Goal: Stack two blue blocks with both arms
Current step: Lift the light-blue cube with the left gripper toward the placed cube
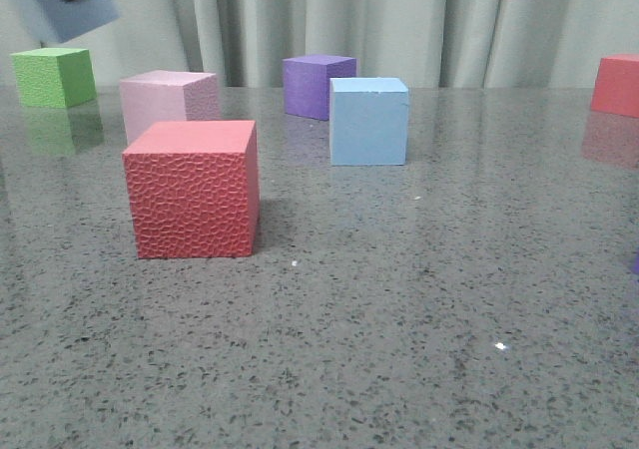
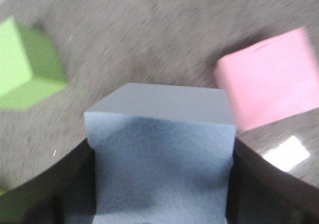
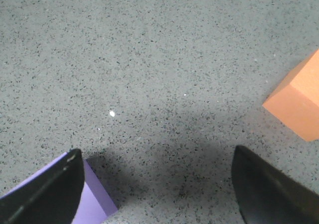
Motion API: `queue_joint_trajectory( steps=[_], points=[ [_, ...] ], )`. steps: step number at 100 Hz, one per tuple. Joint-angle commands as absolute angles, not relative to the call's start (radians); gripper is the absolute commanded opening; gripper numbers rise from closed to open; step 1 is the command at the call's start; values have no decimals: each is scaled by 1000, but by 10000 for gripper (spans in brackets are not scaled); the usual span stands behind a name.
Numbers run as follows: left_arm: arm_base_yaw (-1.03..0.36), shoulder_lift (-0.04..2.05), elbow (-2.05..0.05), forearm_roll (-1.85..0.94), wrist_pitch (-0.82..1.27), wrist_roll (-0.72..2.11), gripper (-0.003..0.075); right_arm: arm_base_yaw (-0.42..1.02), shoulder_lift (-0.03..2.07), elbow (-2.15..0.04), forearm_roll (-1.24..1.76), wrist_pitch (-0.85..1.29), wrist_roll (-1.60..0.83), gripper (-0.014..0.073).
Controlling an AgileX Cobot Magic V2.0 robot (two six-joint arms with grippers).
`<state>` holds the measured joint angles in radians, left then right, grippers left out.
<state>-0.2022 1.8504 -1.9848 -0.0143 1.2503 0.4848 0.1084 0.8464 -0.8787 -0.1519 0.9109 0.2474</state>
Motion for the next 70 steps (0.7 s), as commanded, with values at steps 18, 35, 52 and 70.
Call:
queue_joint_trajectory(
  steps=[18, 35, 52, 70],
  points=[
    [-353, 1813, -2127, -31, 1275, 511, 294, 102, 837, -903, -173, 853, 241, 600],
    [-432, 1851, -2197, -31, 1275, 569, 294, 102, 837, -903, -163, 853, 241, 600],
    [-499, 1912, -2248, -31, 1275, 611, 294, 102, 837, -903, -163, 856, 241, 600],
    [-549, 1980, -2301, -31, 1275, 631, 294, 102, 837, -903, -163, 857, 241, 600]
  ],
)
